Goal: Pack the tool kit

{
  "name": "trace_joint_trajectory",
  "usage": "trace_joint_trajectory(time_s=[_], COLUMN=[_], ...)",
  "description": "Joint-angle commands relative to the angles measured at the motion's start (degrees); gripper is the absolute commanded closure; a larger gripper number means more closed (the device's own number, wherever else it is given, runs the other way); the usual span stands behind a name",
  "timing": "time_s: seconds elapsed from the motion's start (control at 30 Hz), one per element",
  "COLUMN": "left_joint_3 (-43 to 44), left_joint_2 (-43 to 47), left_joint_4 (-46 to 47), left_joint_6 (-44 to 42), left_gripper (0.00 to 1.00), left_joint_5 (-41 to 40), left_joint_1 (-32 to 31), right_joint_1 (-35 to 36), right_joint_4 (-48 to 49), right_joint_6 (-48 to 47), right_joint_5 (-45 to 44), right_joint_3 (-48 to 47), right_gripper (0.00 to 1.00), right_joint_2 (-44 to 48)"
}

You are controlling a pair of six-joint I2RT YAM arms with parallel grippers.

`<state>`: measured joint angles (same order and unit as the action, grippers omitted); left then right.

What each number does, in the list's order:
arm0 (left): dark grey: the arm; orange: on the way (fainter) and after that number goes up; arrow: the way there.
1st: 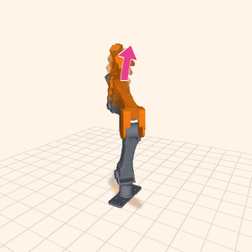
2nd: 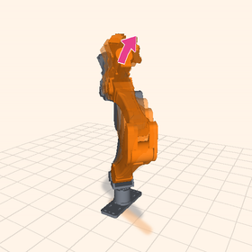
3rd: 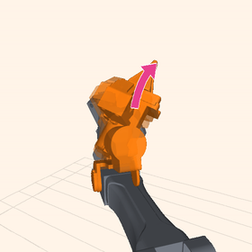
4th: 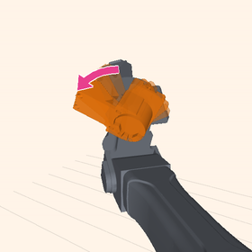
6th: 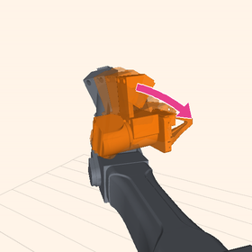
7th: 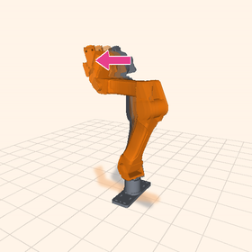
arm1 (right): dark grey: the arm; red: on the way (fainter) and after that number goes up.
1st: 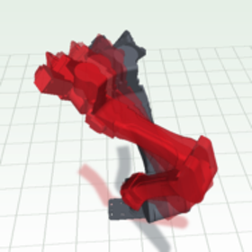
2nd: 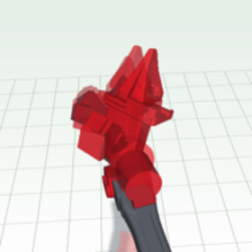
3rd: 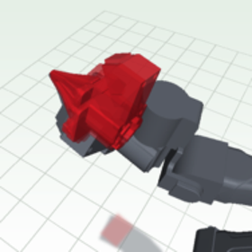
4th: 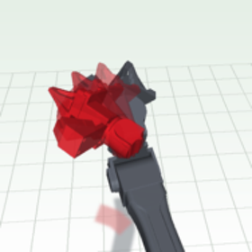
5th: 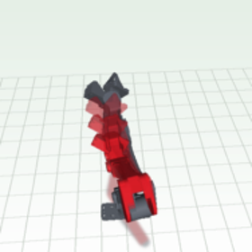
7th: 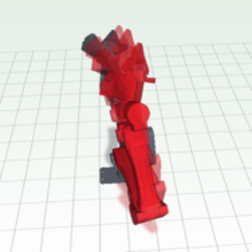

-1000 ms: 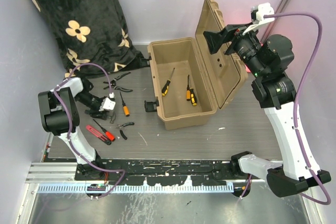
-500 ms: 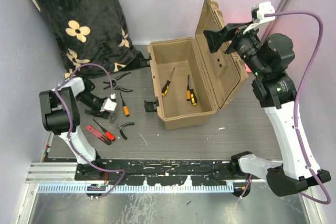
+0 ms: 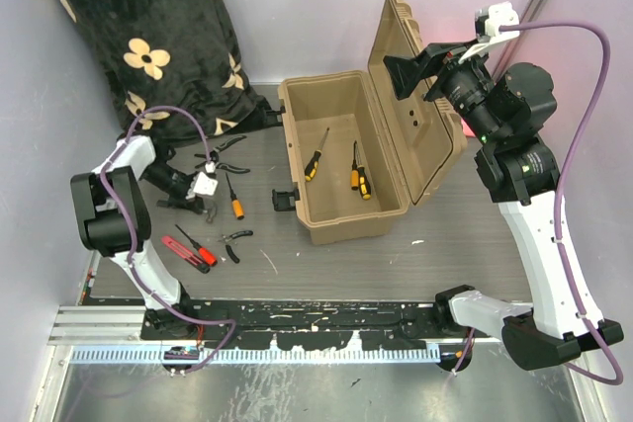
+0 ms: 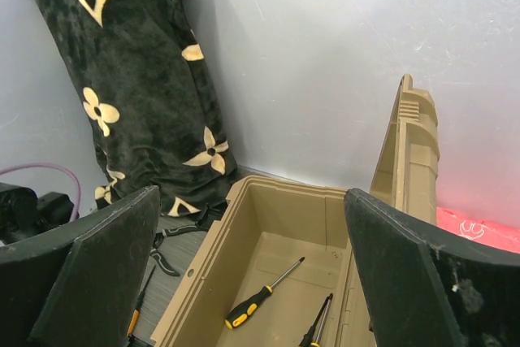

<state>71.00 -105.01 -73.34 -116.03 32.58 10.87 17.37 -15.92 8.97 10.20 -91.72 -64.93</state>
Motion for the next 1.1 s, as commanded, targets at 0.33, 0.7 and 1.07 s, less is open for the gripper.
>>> trace_joint_trajectory(time_s=[0.33, 0.7, 1.07], left_joint_3=[21.7, 34.5, 46.2], left_joint_2=[11.3, 10.5, -5.8], left_joint_4=[-3.8, 59.1, 83.0], left_joint_6=[26.8, 110.6, 149.6], left_gripper=[1.00, 1.00, 1.00], left_joint_5=[23.1, 18.6, 4.4], left_joint_1=[-5.0, -25.0, -36.4], right_joint_1=[-0.1, -0.1, -0.1], right_joint_4=[5.0, 7.0, 3.5], right_joint_6=[0.9, 1.8, 1.0], right_joint_5=[0.1, 0.4, -3.2], right_joint_3=[0.5, 0.0, 0.7], right_gripper=[0.00, 0.00, 0.00], right_joint_2=[1.0, 0.0, 4.6])
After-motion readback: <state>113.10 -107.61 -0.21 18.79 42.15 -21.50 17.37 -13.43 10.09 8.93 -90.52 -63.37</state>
